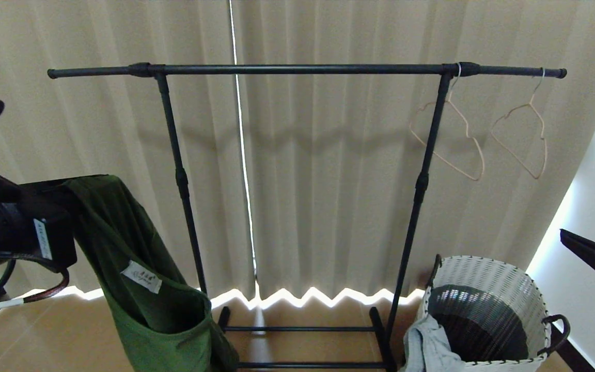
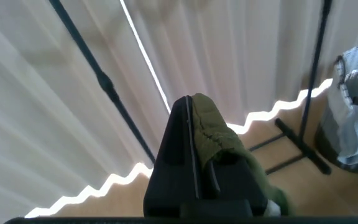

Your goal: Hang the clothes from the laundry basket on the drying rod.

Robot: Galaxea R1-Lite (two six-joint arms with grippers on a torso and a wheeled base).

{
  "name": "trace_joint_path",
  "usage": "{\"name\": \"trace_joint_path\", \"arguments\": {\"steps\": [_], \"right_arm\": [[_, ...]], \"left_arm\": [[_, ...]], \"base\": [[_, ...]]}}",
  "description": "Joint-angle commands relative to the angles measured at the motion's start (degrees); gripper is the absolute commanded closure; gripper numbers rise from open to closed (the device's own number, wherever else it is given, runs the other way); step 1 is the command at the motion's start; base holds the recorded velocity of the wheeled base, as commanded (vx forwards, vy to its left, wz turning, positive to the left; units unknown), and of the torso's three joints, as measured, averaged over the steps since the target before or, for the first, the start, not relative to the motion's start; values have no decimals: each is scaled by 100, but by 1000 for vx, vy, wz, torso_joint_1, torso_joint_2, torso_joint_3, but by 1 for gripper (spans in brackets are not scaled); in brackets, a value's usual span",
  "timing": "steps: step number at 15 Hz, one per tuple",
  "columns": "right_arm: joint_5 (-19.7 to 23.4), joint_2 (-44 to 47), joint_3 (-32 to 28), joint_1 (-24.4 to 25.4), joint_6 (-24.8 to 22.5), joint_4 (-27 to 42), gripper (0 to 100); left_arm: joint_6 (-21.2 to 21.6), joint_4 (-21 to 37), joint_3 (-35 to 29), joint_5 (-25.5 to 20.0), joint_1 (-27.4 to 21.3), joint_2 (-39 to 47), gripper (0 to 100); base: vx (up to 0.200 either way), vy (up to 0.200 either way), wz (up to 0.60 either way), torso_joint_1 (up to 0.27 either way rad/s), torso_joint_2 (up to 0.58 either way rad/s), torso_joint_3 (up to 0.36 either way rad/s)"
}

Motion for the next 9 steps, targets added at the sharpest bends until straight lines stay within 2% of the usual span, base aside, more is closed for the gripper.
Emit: {"name": "trace_joint_path", "arguments": {"steps": [1, 4, 9], "right_arm": [[8, 60, 15, 3, -7, -98, 0], [-1, 86, 6, 3, -16, -151, 0], [-10, 60, 15, 3, -16, -151, 0]], "left_arm": [[71, 5, 39, 1, 4, -50, 100], [203, 5, 39, 1, 13, -103, 100], [291, -39, 65, 19, 22, -164, 100]], "base": [[0, 0, 0, 339, -505, -246], [0, 0, 0, 318, -471, -264], [0, 0, 0, 239, -498, -255]]}}
